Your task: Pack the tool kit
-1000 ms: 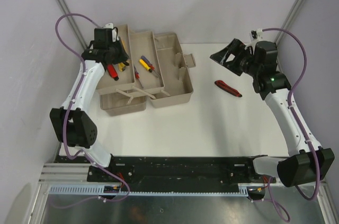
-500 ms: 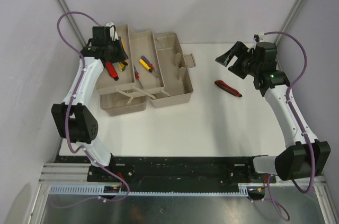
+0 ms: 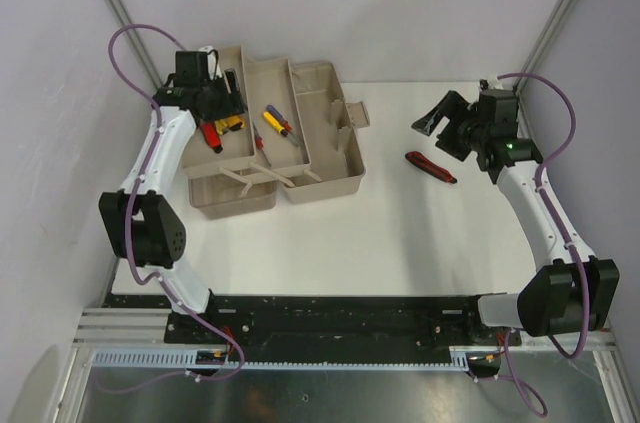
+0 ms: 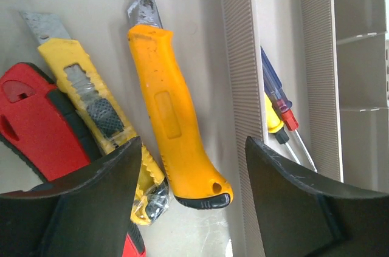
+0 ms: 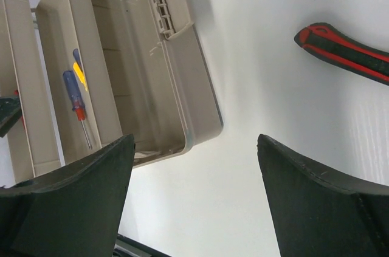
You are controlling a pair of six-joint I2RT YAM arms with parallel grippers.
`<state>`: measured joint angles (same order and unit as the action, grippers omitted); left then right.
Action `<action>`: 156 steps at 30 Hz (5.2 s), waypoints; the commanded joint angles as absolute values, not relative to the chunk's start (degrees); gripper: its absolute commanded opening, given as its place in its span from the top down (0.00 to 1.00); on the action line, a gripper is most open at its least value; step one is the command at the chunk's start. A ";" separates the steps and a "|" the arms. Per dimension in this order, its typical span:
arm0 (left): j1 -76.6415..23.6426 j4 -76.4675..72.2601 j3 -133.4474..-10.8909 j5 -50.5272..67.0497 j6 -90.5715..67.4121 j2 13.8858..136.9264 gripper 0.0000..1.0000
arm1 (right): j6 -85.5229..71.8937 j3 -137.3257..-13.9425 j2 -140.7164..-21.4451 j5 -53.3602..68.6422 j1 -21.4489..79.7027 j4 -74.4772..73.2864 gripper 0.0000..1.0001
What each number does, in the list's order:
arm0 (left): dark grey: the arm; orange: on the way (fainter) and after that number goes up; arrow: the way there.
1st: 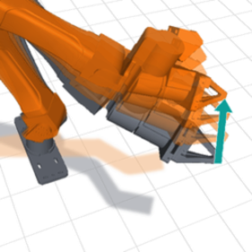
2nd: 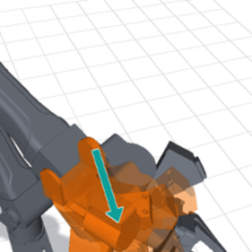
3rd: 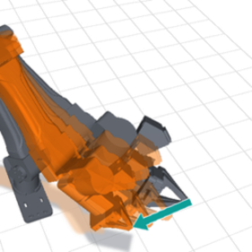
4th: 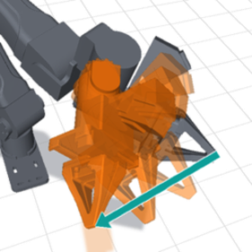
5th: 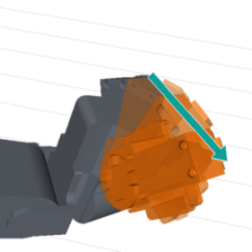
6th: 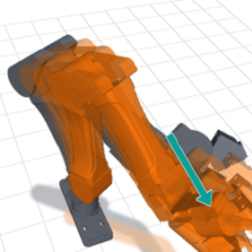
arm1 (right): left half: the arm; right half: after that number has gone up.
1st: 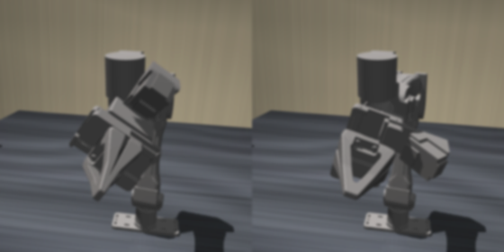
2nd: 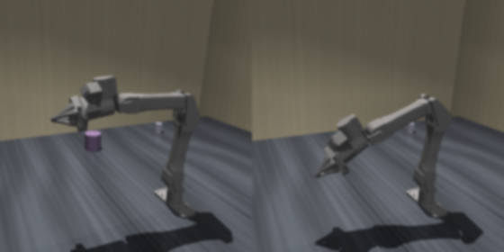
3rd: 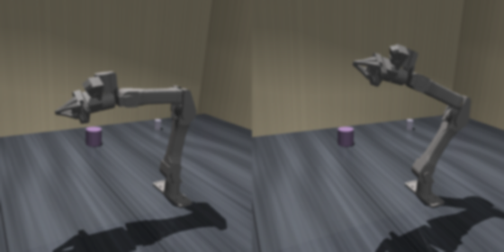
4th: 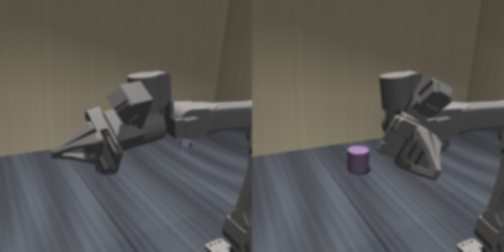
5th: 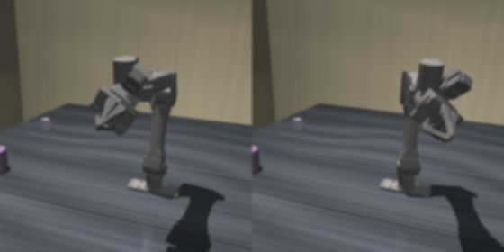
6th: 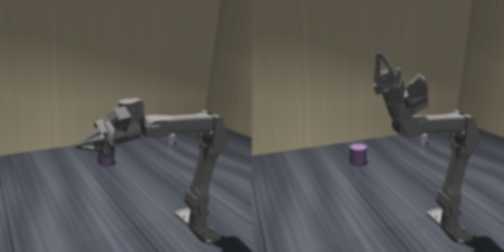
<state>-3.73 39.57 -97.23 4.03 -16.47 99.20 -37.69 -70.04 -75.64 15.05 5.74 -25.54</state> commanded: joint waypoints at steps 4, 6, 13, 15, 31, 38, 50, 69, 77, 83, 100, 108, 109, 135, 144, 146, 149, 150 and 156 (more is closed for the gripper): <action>-3.80 38.33 -97.54 2.83 -16.06 92.26 0.20 | -34.99 -69.54 -75.63 10.40 5.01 -25.47 0.14; -3.81 38.32 -97.97 3.04 -16.12 90.98 0.17 | -33.07 -69.24 -76.76 8.11 4.92 -25.59 0.13; -3.86 38.39 -98.96 4.11 -16.51 86.06 0.01 | -30.10 -68.91 -87.35 -1.22 3.34 -23.90 0.18; -3.84 38.36 -98.52 4.98 -16.59 84.82 0.01 | -31.63 -68.91 -90.63 -2.26 1.93 -21.53 0.28; -3.78 38.32 -91.88 7.09 -16.60 78.43 0.01 | -28.54 -78.19 -111.90 -1.60 -1.71 -20.29 0.67; -3.81 38.38 -91.77 6.01 -15.95 78.15 0.01 | -24.05 -78.32 -112.05 -1.88 0.46 -25.25 0.73; -3.78 38.36 -91.29 5.21 -16.43 78.44 0.01 | -23.66 -75.73 -103.45 -5.20 3.32 -29.56 0.66; -3.86 38.32 -92.35 7.94 -16.41 76.99 0.00 | -7.26 -76.44 -108.60 -7.18 10.90 -21.87 0.21; -3.83 38.31 -93.58 9.11 -16.24 76.84 0.01 | -6.49 -77.05 -112.33 -0.96 11.17 -22.27 0.31; -3.85 38.27 -94.20 9.76 -15.88 76.27 0.01 | -8.70 -77.49 -114.33 -0.71 11.33 -23.45 0.56; -10.84 34.71 -88.91 25.26 -19.42 73.88 0.01 | -23.00 -77.48 -92.67 22.77 13.36 -18.20 0.90; -25.94 23.01 -83.08 26.75 -24.31 73.68 0.01 | -39.21 -77.33 -81.73 36.46 17.12 -2.67 0.89; -27.29 20.95 -82.67 26.82 -25.16 73.62 0.00 | -41.27 -77.29 -80.94 37.04 17.88 0.07 0.88; -37.23 6.98 -83.24 22.04 -28.68 75.12 0.35 | -57.84 -77.26 -76.88 38.64 26.63 20.47 0.84; -37.30 6.93 -80.65 14.75 -27.14 72.79 0.96 | -53.34 -77.26 -76.37 34.76 27.76 15.50 0.45; -37.30 7.27 -79.03 8.72 -25.90 70.80 0.99 | -52.14 -77.26 -75.78 33.39 27.62 14.20 0.29; -36.76 9.60 -78.49 0.22 -23.13 68.62 1.00 | -50.53 -77.26 -74.64 31.45 27.00 12.40 0.14; -36.31 10.56 -78.66 -2.13 -22.20 68.23 1.00 | -50.05 -77.26 -74.28 31.02 26.77 11.91 0.11; -28.16 17.69 -79.89 -9.98 -20.86 67.85 1.00 | -47.22 -77.28 -72.70 30.06 24.31 7.32 0.02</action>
